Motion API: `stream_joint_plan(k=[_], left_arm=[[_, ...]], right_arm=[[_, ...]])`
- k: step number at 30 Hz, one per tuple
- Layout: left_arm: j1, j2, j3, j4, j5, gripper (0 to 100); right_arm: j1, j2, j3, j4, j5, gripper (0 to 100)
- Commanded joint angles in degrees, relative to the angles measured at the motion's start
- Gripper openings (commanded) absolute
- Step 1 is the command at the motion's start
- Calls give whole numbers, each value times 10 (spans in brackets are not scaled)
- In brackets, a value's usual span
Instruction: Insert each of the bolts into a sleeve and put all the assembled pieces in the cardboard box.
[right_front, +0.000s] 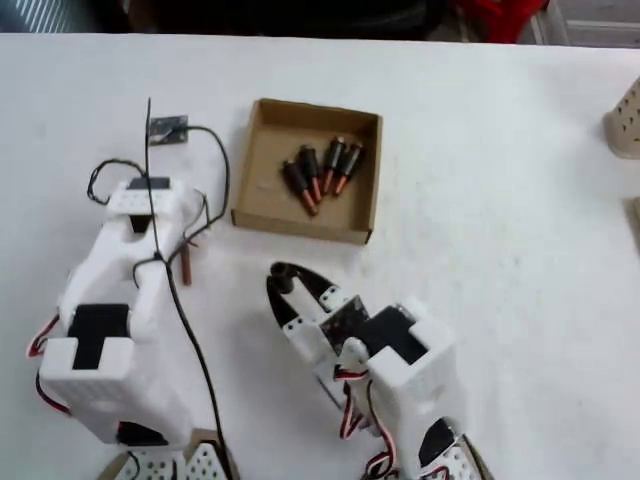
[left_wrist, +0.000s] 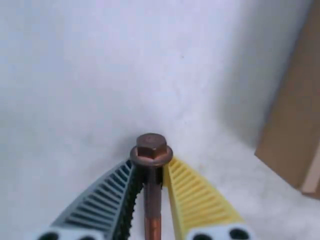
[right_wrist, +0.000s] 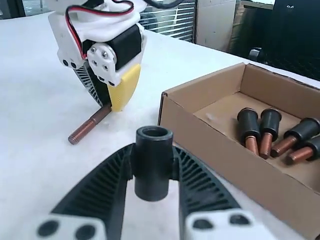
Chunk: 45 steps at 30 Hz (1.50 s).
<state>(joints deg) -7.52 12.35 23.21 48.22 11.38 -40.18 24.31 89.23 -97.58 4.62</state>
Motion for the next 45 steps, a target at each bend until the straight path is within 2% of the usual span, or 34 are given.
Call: stream_joint_plan(k=[1, 4, 8, 11, 17, 23, 25, 31, 36, 38, 45], left_arm=[[23, -36, 47, -71, 2, 20], [32, -109, 129, -156, 2, 20], [53, -220, 258, -282, 2, 20], [63, -279, 331, -361, 2, 20], [80, -326, 413, -495, 5, 20], [85, -335, 498, -738, 6, 20], [91, -335, 515, -793, 7, 20], [114, -349, 541, -845, 7, 20], [130, -462, 600, -884, 8, 20], [144, -524, 619, -845, 8, 20], [192, -760, 625, -585, 7, 20]], right_arm=[[-5, -23, 1, -11, -7, 15], [-5, -23, 1, -10, -8, 15], [-5, -23, 1, -10, -60, 15], [-5, -23, 1, -1, -69, 15], [-5, -23, -3, 13, -70, 15], [-5, -23, -4, 14, -70, 15], [-5, -22, -8, 15, -70, 15], [-1, -22, -20, 33, -71, 15], [-1, -22, -22, 33, -71, 15], [-1, -22, -22, 33, -71, 15], [-1, -22, -22, 33, -71, 15]])
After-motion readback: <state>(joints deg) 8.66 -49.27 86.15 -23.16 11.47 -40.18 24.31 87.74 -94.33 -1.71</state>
